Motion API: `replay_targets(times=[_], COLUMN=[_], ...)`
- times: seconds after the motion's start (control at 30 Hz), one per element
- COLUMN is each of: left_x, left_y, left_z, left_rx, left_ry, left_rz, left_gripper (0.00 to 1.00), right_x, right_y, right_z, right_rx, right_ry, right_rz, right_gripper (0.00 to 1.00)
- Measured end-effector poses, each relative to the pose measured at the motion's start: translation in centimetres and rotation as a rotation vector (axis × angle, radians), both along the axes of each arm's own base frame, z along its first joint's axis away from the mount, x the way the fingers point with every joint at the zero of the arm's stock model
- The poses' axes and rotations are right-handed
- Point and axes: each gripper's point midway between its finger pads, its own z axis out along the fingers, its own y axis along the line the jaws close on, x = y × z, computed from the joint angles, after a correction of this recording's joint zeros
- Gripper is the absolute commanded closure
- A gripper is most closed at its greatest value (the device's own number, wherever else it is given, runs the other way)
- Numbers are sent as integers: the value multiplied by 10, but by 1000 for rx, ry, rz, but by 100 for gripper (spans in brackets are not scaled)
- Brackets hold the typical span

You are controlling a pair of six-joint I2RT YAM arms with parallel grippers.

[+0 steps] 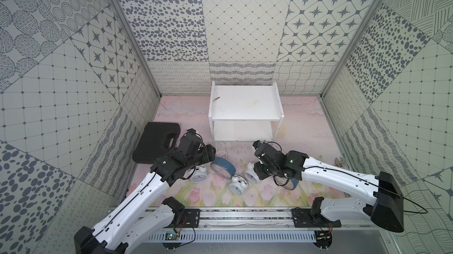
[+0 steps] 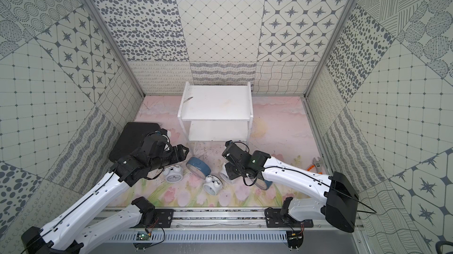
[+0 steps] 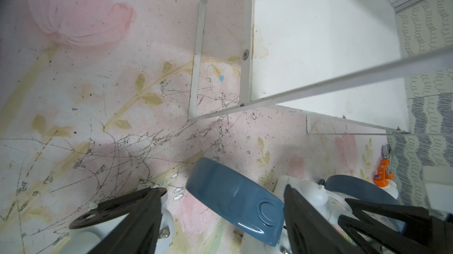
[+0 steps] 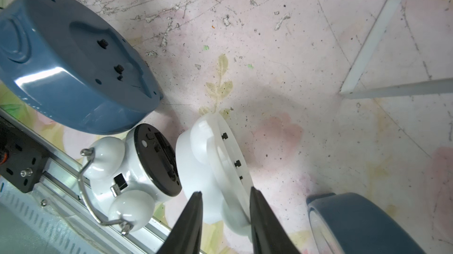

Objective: Place the alarm clocks on the shelf by style
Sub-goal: Pick up the alarm from the center of the board.

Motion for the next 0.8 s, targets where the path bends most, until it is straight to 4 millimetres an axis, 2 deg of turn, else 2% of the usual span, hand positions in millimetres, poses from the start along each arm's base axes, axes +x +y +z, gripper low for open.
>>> replay_targets(times=[0.4,0.47,0.67,0.8], left_x=[-4,-5,-4,-2], left_y=[-1,-1,-1,-3], left_z=[-11,-12,-9,-1], left_rx=[1,1,-1,-5], left_ry=[26,28,20,2], left_rz=[-12,-12,-14,-22], left_gripper=[23,23,23,21], right_x=[1,0,-2,-8], right_y=[-3,-5,-12,-20], right_z=[2,3,7,25], right_rx=[-15,-19,-37,-24], right_ry=[-21,-24,-33,-49], right_rz=[20,22,37,50], right_gripper=[86,100,100,100])
